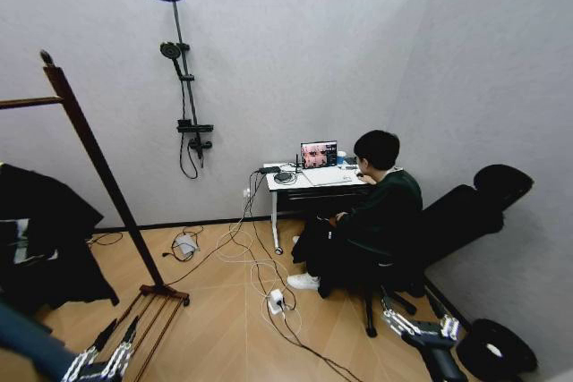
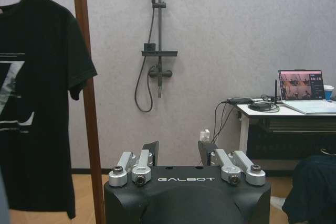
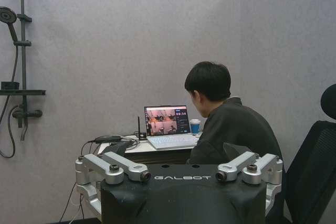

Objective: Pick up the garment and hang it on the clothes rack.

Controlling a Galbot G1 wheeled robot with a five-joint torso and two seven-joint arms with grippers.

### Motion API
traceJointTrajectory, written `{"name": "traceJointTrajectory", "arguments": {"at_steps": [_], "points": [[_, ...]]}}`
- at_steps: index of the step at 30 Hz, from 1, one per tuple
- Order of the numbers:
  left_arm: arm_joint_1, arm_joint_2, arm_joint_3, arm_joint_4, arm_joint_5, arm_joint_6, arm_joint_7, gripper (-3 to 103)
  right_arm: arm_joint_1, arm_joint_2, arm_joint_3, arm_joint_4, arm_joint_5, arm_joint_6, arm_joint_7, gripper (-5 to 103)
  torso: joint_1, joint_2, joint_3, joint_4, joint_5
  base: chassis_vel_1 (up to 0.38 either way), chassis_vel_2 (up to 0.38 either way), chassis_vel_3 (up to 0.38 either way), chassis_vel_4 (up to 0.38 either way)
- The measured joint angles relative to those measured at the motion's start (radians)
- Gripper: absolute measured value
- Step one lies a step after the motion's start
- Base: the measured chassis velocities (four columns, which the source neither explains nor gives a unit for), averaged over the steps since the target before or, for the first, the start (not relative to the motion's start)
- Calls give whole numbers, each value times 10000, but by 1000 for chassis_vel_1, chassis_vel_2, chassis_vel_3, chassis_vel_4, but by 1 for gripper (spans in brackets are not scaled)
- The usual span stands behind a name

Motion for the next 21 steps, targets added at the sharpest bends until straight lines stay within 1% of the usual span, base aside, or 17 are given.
{"name": "traceJointTrajectory", "arguments": {"at_steps": [5,6,9,10,12,13,15,17,18,19,20,21], "points": [[0,0,0,0,0,0,3,46,0,0,1,0,0,0,1,100,0,1,0,-4,5,279,-272,-269,271],[0,0,0,0,0,0,0,46,0,0,1,0,0,0,0,100,0,0,0,0,-2,333,-317,-318,323],[1,0,0,0,0,0,7,46,0,0,2,-1,0,0,0,100,1,0,0,-2,5,352,-337,-345,333],[0,1,0,0,0,0,0,46,0,0,1,0,0,1,0,100,-1,0,0,-1,-3,366,-365,-348,373],[0,0,0,0,0,0,0,46,0,0,1,1,0,1,0,100,-2,2,-1,-1,-7,363,-357,-348,373],[0,0,0,-1,0,0,3,46,0,0,1,0,0,1,0,100,-4,2,-2,-2,8,360,-357,-379,351],[0,0,1,-1,0,0,7,46,0,0,1,0,0,1,0,100,-2,2,-1,-3,10,356,-357,-378,362],[0,0,0,0,0,0,-2,46,0,0,2,2,-1,1,0,100,-3,3,-3,-1,-13,339,-375,-353,380],[0,0,0,0,0,0,-5,46,0,0,1,1,0,1,0,100,-5,4,-4,-2,4,361,-365,-328,342],[0,0,0,0,0,0,-5,46,0,0,1,1,0,1,0,100,-5,4,-4,-2,4,361,-365,-328,342],[0,0,0,-1,0,0,6,46,0,0,3,1,0,1,1,100,-1,2,-1,-2,14,358,-343,-356,342],[0,0,0,0,0,0,0,46,0,0,0,1,0,0,0,100,1,-1,1,-3,-1,358,-369,-379,368]]}}
